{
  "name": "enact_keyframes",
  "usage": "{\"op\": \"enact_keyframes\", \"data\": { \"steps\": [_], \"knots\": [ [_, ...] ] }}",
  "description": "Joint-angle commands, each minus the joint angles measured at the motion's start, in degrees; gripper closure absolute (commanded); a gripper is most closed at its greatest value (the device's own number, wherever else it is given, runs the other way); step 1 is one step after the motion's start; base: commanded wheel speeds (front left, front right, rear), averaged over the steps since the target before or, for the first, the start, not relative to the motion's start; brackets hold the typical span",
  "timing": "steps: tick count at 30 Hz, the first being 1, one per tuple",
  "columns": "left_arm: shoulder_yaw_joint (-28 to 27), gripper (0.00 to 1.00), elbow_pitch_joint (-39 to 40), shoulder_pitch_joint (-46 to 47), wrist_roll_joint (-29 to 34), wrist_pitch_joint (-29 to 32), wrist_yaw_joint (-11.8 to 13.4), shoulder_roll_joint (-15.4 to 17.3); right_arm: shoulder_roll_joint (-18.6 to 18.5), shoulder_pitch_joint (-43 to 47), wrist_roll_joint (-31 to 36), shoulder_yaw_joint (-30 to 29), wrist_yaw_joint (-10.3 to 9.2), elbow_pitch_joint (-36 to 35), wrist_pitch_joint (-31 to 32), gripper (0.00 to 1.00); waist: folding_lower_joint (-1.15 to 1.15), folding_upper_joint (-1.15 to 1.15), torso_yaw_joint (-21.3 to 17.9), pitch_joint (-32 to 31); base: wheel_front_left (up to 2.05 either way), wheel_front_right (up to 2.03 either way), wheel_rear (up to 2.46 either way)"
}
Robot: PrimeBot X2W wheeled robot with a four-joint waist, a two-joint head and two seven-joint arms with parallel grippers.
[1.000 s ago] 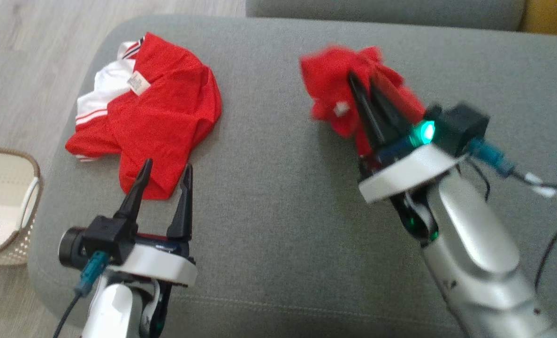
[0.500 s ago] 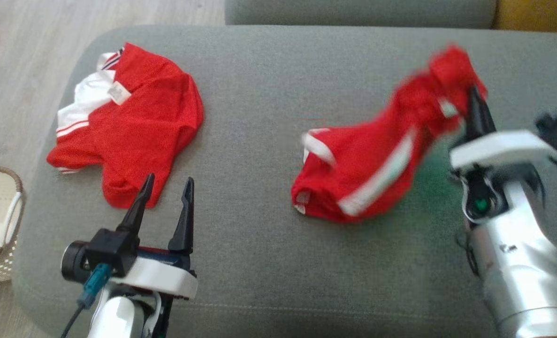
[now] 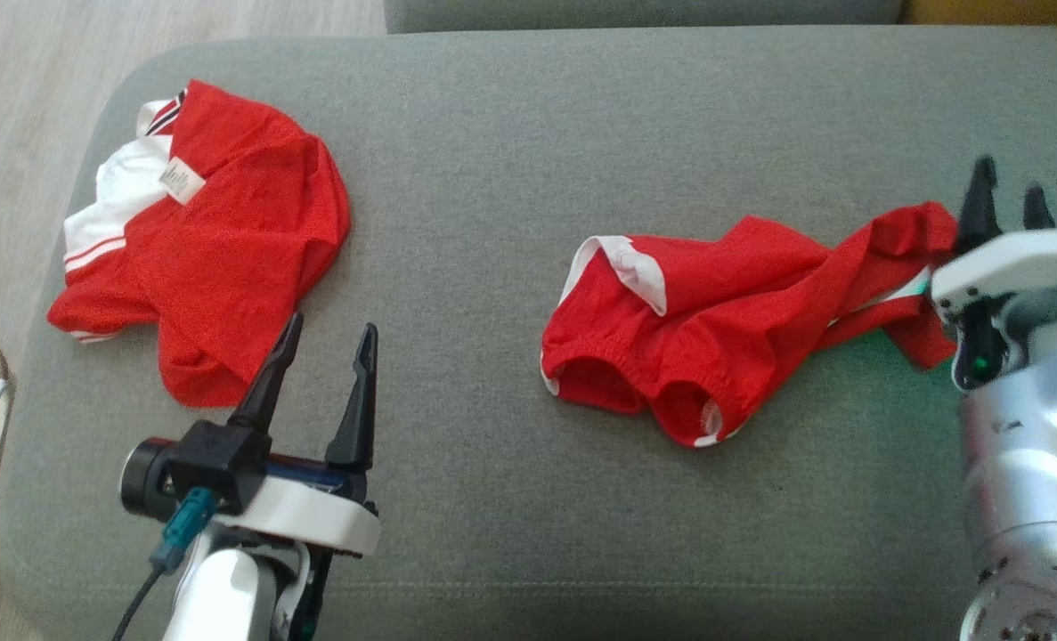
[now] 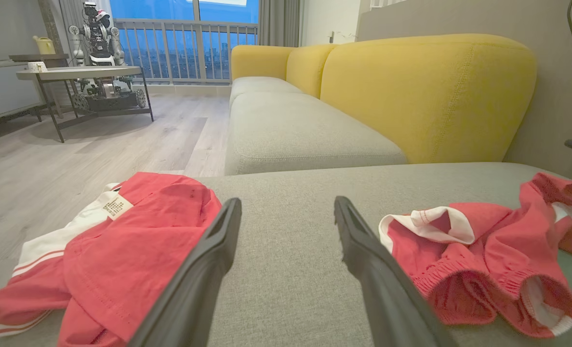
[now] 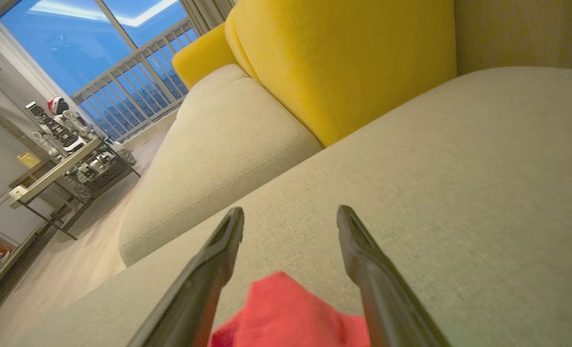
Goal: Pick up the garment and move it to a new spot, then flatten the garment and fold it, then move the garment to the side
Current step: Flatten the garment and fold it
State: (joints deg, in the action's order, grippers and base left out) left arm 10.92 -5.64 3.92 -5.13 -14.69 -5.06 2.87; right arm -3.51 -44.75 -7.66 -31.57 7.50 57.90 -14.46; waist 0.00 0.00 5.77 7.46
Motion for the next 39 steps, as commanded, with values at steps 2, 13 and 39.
{"op": "enact_keyframes", "data": {
  "steps": [2, 13, 39],
  "knots": [
    [-1.5, 0.0, 2.4, 2.4, 0.0, -0.3, 0.2, 0.0, 0.6, -2.0, 0.4, 5.9, -0.01, -5.7, -0.5, 0.0, 0.0, 0.0, -0.7, -0.6, 0.0, 0.0, 0.0],
    [-0.1, 0.0, 4.9, 2.2, -0.8, -0.3, 1.4, 0.0, 0.6, 22.4, -7.1, 31.4, -0.01, -37.1, -0.5, 0.0, 0.0, 0.0, -3.4, -1.6, 0.0, 0.0, 0.0],
    [0.5, 0.0, 3.7, 2.9, -0.5, -0.3, 0.5, 0.0, 0.6, 36.0, 0.0, 42.0, -0.01, -41.2, 7.3, 0.0, 0.0, 0.0, 0.2, 2.6, 0.0, 0.0, 0.0]
  ]
}}
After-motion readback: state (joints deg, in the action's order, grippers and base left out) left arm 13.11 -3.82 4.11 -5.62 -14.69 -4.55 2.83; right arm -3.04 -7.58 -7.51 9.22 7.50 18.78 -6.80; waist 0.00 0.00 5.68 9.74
